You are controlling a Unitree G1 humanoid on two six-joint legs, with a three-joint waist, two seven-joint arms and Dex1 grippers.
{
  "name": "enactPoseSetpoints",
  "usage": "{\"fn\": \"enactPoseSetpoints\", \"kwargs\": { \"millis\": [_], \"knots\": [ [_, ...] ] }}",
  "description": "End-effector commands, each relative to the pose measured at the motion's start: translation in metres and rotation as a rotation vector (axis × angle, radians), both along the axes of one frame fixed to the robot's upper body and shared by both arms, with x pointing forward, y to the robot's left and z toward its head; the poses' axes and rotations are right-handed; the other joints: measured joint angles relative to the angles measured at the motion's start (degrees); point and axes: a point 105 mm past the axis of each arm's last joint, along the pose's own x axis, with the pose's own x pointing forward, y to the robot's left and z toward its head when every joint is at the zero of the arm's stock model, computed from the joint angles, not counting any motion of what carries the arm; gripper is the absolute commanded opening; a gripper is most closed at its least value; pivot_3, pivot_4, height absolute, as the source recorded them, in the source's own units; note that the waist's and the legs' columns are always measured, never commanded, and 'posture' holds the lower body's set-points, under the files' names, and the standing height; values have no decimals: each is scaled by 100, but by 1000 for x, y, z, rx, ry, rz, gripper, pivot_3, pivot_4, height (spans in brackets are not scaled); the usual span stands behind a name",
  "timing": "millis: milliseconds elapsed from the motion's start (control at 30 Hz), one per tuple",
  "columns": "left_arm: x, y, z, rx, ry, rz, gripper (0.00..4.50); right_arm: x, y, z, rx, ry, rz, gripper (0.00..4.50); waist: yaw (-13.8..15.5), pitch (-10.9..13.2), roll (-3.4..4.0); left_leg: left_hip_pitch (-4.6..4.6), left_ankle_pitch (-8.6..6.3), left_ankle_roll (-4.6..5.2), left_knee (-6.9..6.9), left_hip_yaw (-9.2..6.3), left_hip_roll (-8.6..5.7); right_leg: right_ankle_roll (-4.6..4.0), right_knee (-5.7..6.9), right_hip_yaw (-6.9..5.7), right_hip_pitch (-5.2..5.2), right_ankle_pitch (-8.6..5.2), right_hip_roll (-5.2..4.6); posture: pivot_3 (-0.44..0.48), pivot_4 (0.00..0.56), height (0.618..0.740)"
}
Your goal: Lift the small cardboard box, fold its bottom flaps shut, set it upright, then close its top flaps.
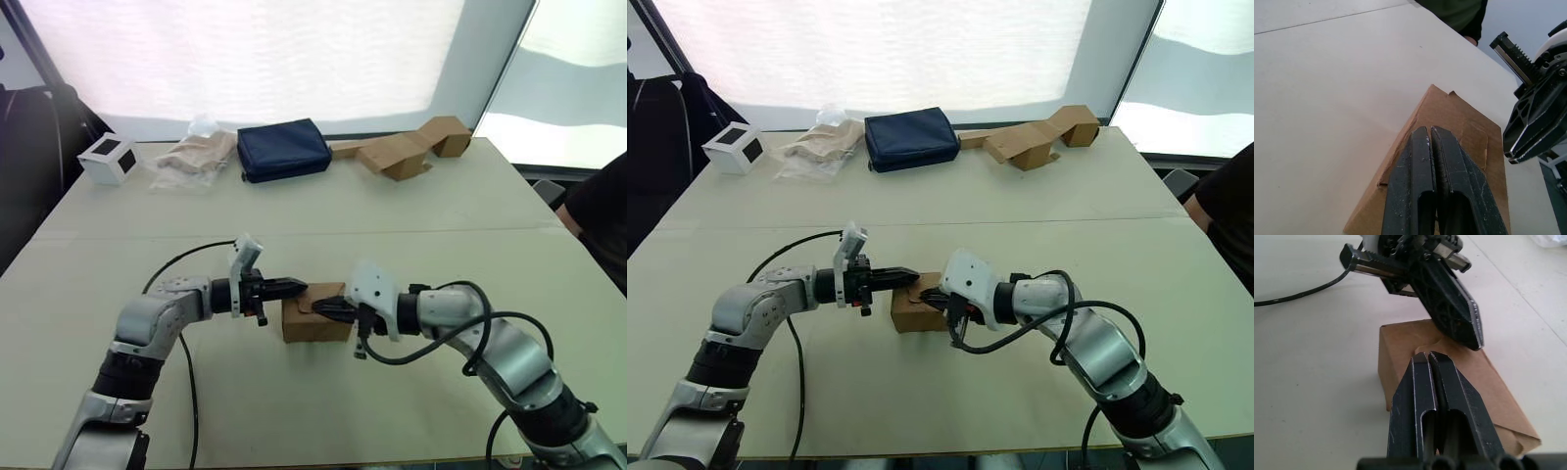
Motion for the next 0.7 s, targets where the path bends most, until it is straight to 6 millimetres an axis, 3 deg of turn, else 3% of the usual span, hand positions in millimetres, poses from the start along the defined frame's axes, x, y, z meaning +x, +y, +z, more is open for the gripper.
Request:
{"fn": "enactPoseSetpoints", "kwargs": {
  "millis": [33,200,467,700],
  "knots": [
    [4,5,9,-49,-7,47,86,-1,4,3,-18,-49,25,0,-3,0,0,0,0,0,0,0,0,0,0,0,0,0,0,0,150,740],
    [5,6,15,-83,-6,64,86,1,3,-1,-38,-60,26,0,-5,0,0,0,0,0,0,0,0,0,0,-1,0,0,0,0,150,740],
    [-5,2,6,-37,-6,29,86,5,1,-2,-35,-62,18,0,-1,0,0,0,0,0,0,-1,0,0,0,0,0,0,-1,0,150,740],
    [-4,0,9,-42,-14,27,86,2,-2,20,40,-53,37,0,3,0,0,0,0,-1,0,0,0,0,0,-1,0,0,-2,0,150,740]
  ]
}}
